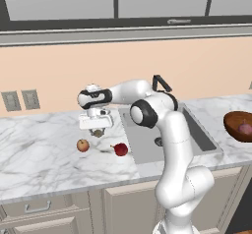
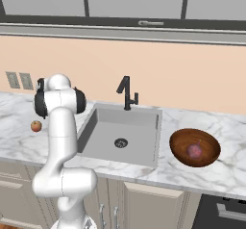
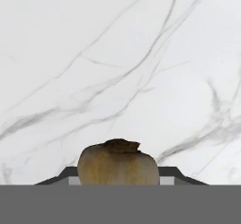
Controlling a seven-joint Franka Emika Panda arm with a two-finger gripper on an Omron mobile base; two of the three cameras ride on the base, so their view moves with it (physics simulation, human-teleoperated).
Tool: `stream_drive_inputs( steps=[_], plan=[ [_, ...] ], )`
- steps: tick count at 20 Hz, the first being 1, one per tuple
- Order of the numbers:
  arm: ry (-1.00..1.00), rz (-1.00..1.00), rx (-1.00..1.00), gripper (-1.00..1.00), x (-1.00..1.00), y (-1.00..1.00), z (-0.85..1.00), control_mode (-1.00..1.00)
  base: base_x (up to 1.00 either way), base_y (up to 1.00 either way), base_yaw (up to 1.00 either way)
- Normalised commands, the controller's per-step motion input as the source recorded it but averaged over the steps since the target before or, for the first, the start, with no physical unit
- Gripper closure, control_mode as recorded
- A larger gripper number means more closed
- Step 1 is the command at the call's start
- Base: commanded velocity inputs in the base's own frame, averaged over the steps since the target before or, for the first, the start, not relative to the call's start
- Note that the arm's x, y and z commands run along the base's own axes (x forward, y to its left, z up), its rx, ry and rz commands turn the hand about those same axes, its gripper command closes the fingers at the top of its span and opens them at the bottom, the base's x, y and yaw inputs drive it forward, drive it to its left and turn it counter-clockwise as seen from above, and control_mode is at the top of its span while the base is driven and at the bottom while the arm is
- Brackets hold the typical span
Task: There is a mixed pile of frozen fruits and vegetables on the counter. Locate all the frozen vegetables and place the items in a bowl on the counter. Take all the frozen fruits and defrost them in a running sink.
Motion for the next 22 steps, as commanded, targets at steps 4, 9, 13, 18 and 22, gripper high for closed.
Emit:
stream_drive_inputs(
  steps=[4, 9, 13, 18, 22],
  plan=[
    [-0.15, -0.01, 0.06, 1.0, -0.11, -0.29, 0.07, -1.0, 0.0, 0.0, 0.0],
    [-0.13, -0.02, 0.13, 1.0, -0.04, -0.24, 0.21, -1.0, 0.0, 0.0, 0.0],
    [-0.09, -0.04, 0.05, 1.0, -0.07, -0.18, 0.45, -1.0, 0.0, 0.0, 0.0],
    [-0.11, -0.05, -0.01, 1.0, -0.11, -0.18, 0.33, -1.0, 0.0, 0.0, 0.0],
    [-0.06, -0.09, -0.05, 1.0, -0.09, -0.23, 0.21, -1.0, 0.0, 0.0, 0.0]
  ],
)
